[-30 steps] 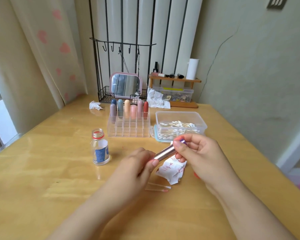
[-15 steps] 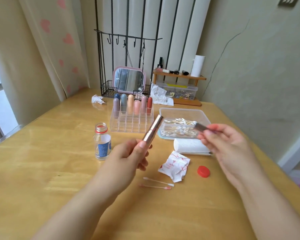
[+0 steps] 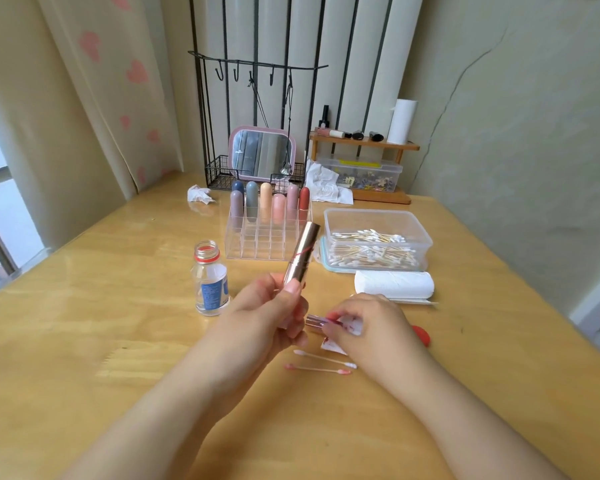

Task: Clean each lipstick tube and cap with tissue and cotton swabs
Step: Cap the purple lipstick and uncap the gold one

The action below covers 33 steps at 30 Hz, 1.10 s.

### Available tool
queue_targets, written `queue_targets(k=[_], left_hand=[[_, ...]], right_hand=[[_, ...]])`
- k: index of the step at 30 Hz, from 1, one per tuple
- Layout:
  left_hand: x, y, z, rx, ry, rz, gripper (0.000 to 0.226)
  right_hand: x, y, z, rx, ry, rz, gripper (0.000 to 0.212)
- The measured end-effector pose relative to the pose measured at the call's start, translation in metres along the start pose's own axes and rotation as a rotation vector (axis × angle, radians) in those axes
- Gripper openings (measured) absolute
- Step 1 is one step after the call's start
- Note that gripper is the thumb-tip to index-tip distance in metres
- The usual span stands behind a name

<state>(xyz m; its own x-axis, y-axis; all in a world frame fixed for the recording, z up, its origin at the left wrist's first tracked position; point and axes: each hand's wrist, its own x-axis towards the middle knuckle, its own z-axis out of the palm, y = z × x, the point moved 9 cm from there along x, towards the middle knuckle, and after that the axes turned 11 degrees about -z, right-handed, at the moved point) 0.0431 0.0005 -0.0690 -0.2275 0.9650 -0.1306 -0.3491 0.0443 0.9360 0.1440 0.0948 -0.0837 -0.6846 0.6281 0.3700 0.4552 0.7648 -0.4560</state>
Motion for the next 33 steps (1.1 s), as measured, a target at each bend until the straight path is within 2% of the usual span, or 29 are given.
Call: queue_targets(k=[3,6,8,10,14,19,24,27,30,33], left_hand=[[-0.001,0.000,0.003,0.102,-0.031,0.035,0.020],[-0.002,0.001,0.002,0.245,0.004,0.091,0.030],[-0.002,-0.001,0.003,0.306,0.015,0.103,0.030],[-0.002,-0.003,0.007,0.328,-0.003,0.111,0.028],[-0.006,-0.004,0.016,0.344,-0.039,0.145,0.025],[-0.012,-0.005,0.030,0.272,-0.128,0.131,0.021],[-0.010,-0.012,0.036,0.216,-0.194,0.073,0.031],[-0.009,-0.012,0.035,0.212,-0.181,0.050,0.026],[-0.011,-0.014,0.039,0.208,-0.245,0.014,0.036],[-0.013,-0.004,0.039,0.199,-0.214,0.092,0.017]], right_hand=[[-0.003,-0.001,-0.015,0.147,0.098,0.024,0.021],[-0.009,-0.007,-0.041,0.510,0.233,0.058,0.018],[-0.012,-0.014,-0.055,0.724,0.269,0.047,0.030],[-0.014,-0.019,-0.064,0.827,0.283,0.035,0.034],[-0.014,-0.029,-0.069,0.910,0.279,-0.009,0.028],[-0.014,-0.038,-0.067,0.950,0.237,-0.029,0.030],[-0.016,-0.036,-0.069,1.001,0.249,0.013,0.025],[-0.018,-0.040,-0.069,1.072,0.225,0.017,0.023],[-0.019,-0.047,-0.068,1.142,0.205,0.014,0.021],[-0.020,-0.044,-0.070,1.108,0.255,0.018,0.020]])
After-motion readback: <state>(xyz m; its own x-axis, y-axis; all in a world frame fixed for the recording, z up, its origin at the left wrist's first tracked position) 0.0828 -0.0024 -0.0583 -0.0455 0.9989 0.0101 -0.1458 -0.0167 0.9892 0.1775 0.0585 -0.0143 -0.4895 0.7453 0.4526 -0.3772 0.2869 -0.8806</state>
